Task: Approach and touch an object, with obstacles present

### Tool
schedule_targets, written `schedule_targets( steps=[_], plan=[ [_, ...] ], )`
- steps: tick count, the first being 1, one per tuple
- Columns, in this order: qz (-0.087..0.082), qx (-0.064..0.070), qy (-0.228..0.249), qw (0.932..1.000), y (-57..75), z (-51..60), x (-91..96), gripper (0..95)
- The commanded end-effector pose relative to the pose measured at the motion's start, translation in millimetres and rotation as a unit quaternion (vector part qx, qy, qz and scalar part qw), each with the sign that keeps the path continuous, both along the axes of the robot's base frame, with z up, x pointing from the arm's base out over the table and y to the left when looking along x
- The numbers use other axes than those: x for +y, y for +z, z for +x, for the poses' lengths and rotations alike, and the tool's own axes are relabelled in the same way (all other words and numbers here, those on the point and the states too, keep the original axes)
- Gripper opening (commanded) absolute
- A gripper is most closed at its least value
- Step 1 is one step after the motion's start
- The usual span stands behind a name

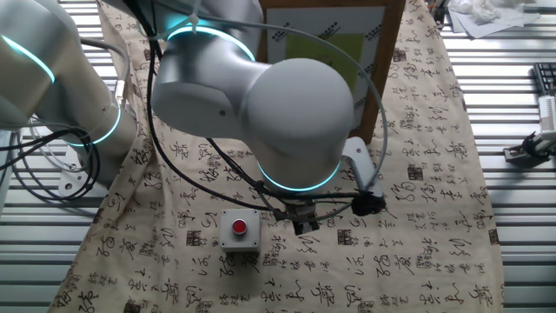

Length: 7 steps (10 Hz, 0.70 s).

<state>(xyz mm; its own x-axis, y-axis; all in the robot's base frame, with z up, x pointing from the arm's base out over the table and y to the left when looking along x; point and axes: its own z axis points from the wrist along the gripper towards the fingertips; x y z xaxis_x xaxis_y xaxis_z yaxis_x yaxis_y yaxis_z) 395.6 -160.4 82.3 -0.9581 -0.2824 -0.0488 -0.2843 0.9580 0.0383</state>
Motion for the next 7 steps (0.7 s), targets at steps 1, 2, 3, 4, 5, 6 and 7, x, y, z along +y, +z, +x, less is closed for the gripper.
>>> schedule_targets(
  steps=[1, 2, 3, 4, 5, 6, 7],
  plan=[
    [-0.008, 0.005, -0.013, 0.9999, -0.8, 0.4, -0.6, 0.0],
    [-0.02, 0.008, 0.002, 0.9998, -0.8, 0.4, -0.6, 0.0],
    [-0.022, 0.009, 0.006, 0.9997, -0.8, 0.4, -0.6, 0.0],
    [-0.025, 0.01, 0.011, 0.9996, -0.8, 0.4, -0.6, 0.0],
    [-0.025, 0.01, 0.01, 0.9996, -0.8, 0.4, -0.6, 0.0],
    [-0.024, 0.008, 0.011, 0.9996, -0.8, 0.4, -0.6, 0.0],
    [-0.024, 0.006, 0.012, 0.9996, -0.8, 0.4, -0.6, 0.0]
  ],
)
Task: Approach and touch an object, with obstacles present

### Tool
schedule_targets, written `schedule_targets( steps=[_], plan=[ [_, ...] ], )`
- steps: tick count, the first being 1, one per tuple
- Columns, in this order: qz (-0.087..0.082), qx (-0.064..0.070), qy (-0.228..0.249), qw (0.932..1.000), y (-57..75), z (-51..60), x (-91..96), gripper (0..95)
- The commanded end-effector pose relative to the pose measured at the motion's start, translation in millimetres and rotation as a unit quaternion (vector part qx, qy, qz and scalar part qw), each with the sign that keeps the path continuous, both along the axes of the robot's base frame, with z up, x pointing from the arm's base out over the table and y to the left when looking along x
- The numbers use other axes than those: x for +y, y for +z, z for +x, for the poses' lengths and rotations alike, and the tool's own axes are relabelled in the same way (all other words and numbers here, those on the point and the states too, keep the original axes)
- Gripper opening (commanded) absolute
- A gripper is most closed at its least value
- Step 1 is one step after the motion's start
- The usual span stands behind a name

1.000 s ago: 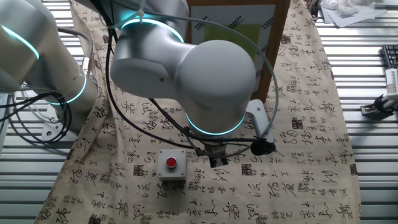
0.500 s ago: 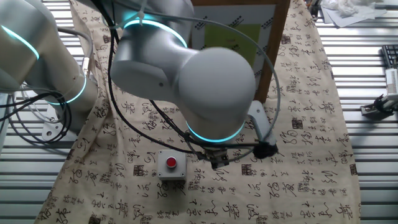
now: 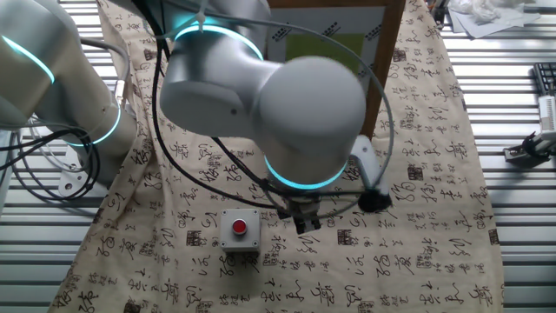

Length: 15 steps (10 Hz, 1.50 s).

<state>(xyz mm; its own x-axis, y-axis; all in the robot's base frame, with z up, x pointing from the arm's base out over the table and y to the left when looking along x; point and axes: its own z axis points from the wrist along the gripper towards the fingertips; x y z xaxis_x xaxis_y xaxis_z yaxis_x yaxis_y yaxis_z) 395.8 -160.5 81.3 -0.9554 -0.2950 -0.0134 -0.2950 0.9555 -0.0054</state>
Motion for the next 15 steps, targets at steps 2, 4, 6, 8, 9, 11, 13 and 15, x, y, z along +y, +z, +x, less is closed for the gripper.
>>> schedule_targets(
  steps=[2, 4, 6, 8, 9, 11, 13, 15],
  plan=[
    [0.003, -0.006, 0.008, 0.9999, 0.3, 0.3, -0.5, 0.0],
    [0.004, -0.006, 0.005, 1.0, 0.3, 0.3, -0.5, 0.0],
    [0.003, -0.007, 0.003, 1.0, 0.5, -1.3, -2.4, 0.0],
    [0.002, -0.004, 0.003, 1.0, 1.9, -4.1, -6.5, 0.0],
    [0.002, -0.005, -0.001, 1.0, 0.3, -7.5, -9.4, 0.0],
    [0.005, -0.009, -0.004, 0.9999, -0.8, -8.4, -10.2, 0.0],
    [0.005, -0.009, -0.004, 0.9999, -0.8, -8.6, -10.4, 0.0],
    [0.006, -0.009, -0.003, 0.9999, -0.7, -8.9, -10.7, 0.0]
  ],
)
